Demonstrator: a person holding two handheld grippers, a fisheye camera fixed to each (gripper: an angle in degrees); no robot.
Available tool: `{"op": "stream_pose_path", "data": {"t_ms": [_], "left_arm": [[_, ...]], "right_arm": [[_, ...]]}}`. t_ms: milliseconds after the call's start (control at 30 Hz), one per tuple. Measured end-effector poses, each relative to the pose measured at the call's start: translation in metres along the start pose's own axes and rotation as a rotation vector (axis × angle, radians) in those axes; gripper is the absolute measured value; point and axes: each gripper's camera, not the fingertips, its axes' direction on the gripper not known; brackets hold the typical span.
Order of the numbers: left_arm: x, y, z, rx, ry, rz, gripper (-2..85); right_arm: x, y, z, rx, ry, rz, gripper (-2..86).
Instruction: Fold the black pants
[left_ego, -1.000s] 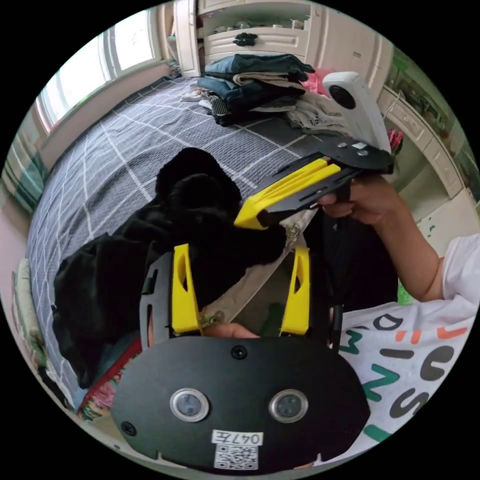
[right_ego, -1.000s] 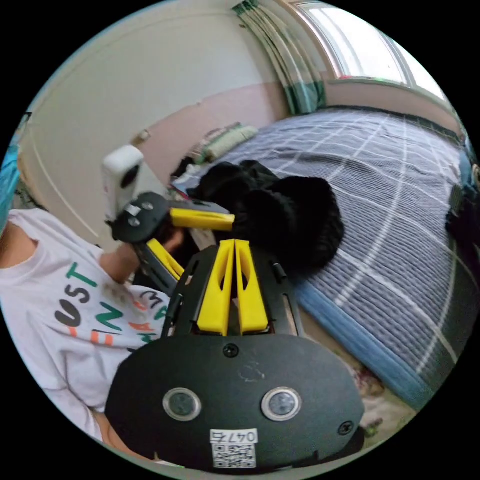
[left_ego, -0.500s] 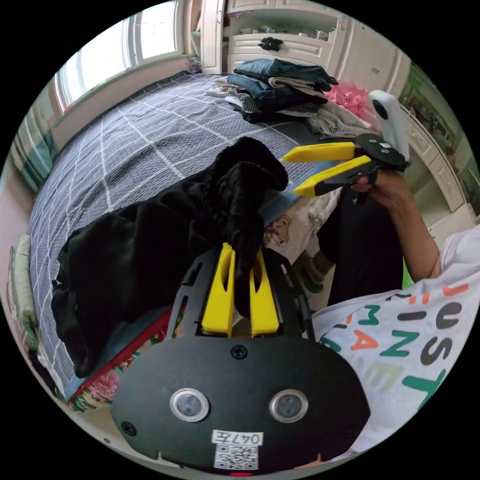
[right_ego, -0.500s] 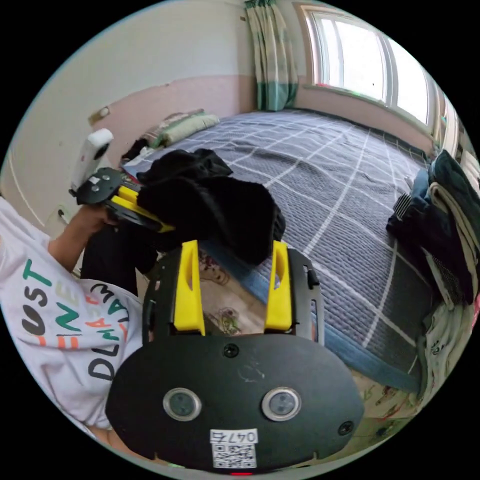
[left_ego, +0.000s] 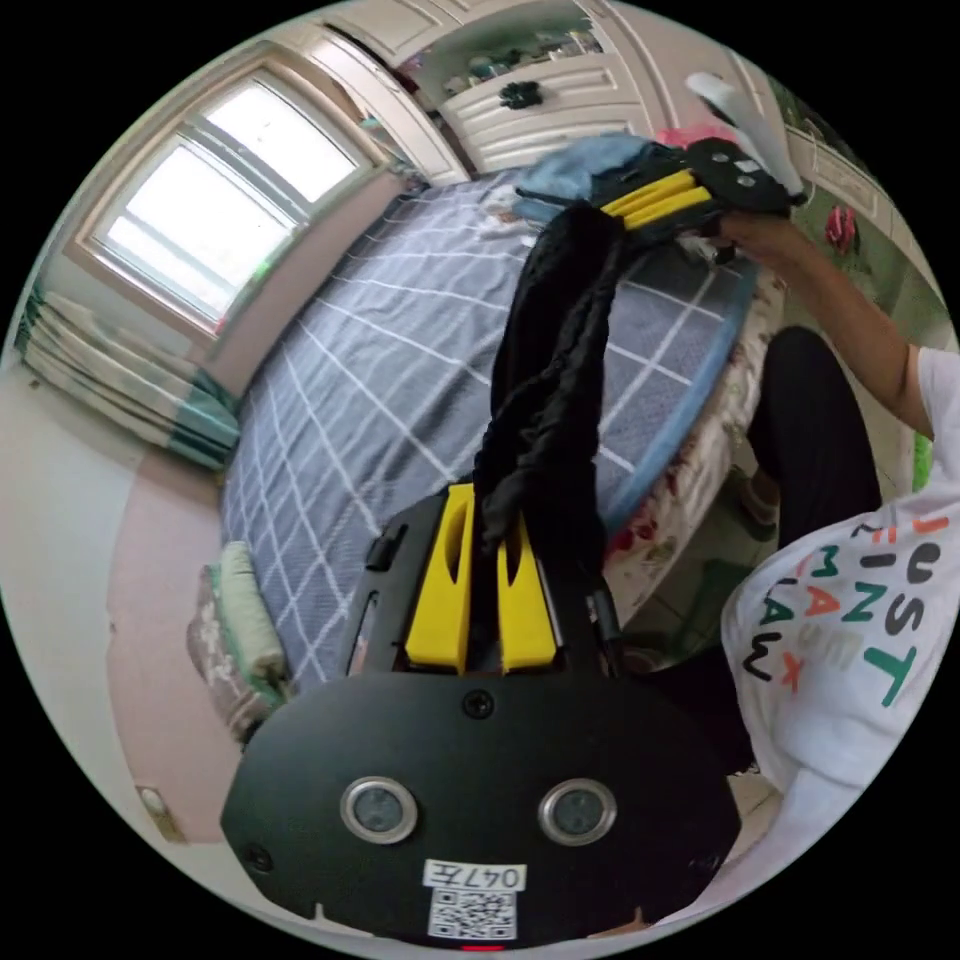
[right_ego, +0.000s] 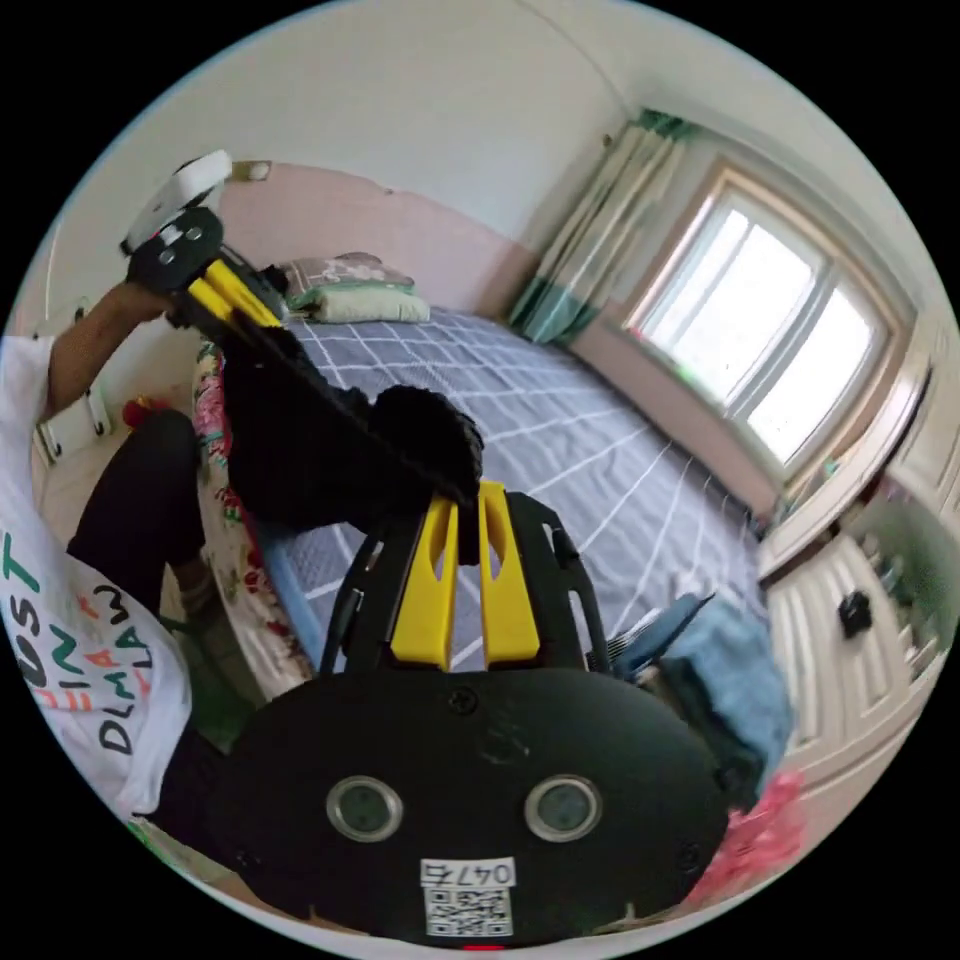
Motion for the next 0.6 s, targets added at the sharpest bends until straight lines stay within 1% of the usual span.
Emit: {"op": "stream_pose_path", "data": {"t_ms": [33, 100, 200, 233, 300, 367, 433, 500, 600], "left_arm": [[-0.027, -0.009, -0.021, 0.015, -0.008, -0.015, -0.3], [-0.069, -0.024, -0.058, 0.044, -0.002, -0.048, -0.4], [-0.126, -0.047, -0.129, 0.102, -0.066, -0.109, -0.4], [-0.142, -0.054, -0.158, 0.127, -0.09, -0.126, -0.4], [-0.159, -0.063, -0.2, 0.17, -0.116, -0.149, -0.5], [-0.167, -0.069, -0.237, 0.199, -0.17, -0.15, -0.5], [-0.171, -0.072, -0.287, 0.267, -0.248, -0.151, -0.5], [-0.171, -0.072, -0.321, 0.321, -0.269, -0.148, -0.5], [-0.167, -0.064, -0.368, 0.402, -0.291, -0.143, -0.5]], "right_arm": [[0.003, -0.016, -0.011, 0.017, 0.022, -0.031, 0.5], [0.011, -0.079, -0.054, 0.04, 0.155, -0.166, 0.5], [0.024, -0.148, -0.104, 0.052, 0.309, -0.236, 0.4], [0.027, -0.16, -0.115, 0.058, 0.329, -0.238, 0.5], [0.041, -0.201, -0.162, 0.092, 0.379, -0.222, 0.4], [0.051, -0.225, -0.2, 0.129, 0.403, -0.195, 0.4], [0.056, -0.244, -0.237, 0.168, 0.449, -0.182, 0.4], [0.054, -0.263, -0.286, 0.213, 0.536, -0.18, 0.3], [0.05, -0.28, -0.339, 0.256, 0.588, -0.185, 0.3]]}}
